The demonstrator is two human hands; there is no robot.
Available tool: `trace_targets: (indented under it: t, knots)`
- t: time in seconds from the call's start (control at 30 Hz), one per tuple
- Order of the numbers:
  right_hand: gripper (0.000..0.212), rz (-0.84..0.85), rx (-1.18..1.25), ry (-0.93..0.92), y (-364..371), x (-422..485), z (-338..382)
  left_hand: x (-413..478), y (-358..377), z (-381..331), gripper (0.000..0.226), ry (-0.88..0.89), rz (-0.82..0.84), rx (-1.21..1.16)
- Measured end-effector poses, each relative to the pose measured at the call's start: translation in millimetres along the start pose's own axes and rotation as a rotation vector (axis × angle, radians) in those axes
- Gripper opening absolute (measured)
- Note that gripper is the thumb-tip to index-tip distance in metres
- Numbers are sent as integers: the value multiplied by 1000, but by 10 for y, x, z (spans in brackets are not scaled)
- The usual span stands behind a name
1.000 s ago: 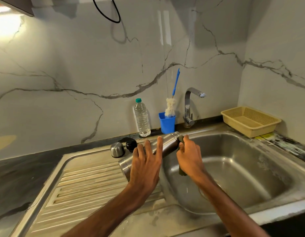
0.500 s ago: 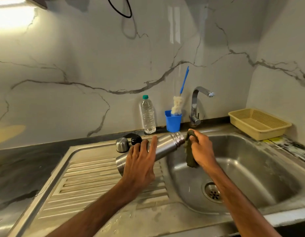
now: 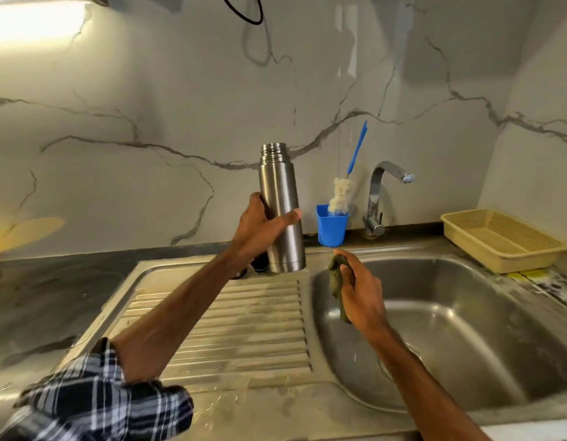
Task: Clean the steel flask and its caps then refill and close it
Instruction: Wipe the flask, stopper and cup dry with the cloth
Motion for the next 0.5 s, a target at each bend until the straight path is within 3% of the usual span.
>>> trace_targets:
  t: [0.17,0.5]
  knots:
    - [36,-13,-80,28,-26,20,-2,198,51,194,81,-102,9,-268]
    - [42,-35,-129,64,-83,83,-99,304,99,308,81,25,-132,-111]
Point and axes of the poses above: each hand's wrist, its own x-axis towards the middle knuckle, its own y-axis out of the palm, z = x × y, the point moved 10 cm from there along x, towards the middle knuckle, and after that the axes turned 7 degrees about z, right-handed, at the moved point
